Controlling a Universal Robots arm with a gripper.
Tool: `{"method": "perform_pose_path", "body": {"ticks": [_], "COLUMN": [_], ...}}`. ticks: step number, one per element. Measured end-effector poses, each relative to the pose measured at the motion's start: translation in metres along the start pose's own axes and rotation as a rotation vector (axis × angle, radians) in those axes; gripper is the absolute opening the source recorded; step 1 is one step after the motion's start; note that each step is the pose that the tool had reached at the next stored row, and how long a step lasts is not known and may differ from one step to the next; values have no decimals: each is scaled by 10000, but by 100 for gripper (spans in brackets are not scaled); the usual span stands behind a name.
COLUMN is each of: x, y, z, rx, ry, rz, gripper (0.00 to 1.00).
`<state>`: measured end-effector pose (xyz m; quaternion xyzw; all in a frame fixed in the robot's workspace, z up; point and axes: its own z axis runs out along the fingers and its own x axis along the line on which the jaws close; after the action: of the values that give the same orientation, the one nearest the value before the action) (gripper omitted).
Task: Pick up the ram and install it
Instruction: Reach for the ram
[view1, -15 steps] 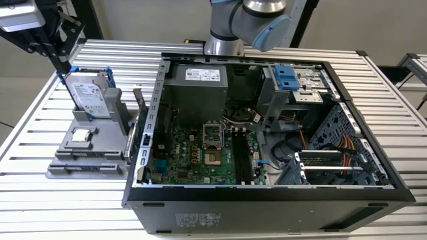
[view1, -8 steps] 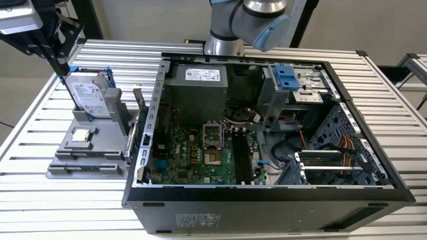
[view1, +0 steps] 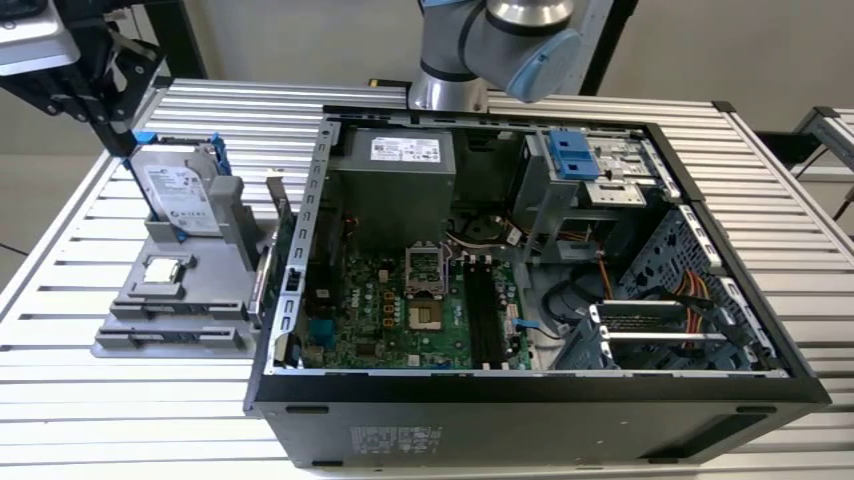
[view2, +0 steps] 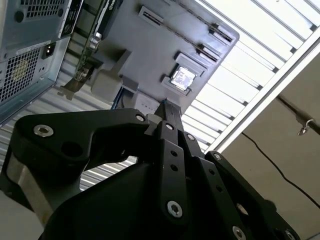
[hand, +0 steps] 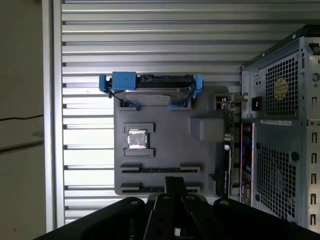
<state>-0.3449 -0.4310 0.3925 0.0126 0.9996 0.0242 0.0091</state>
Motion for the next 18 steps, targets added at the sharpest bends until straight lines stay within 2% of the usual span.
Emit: {"method": "perform_pose_path", "body": {"ticks": [18], "x": [4], "y": [-115], "z": [-5], "rx": [0], "ry": [0], "rz": [0], "gripper": [0]}}
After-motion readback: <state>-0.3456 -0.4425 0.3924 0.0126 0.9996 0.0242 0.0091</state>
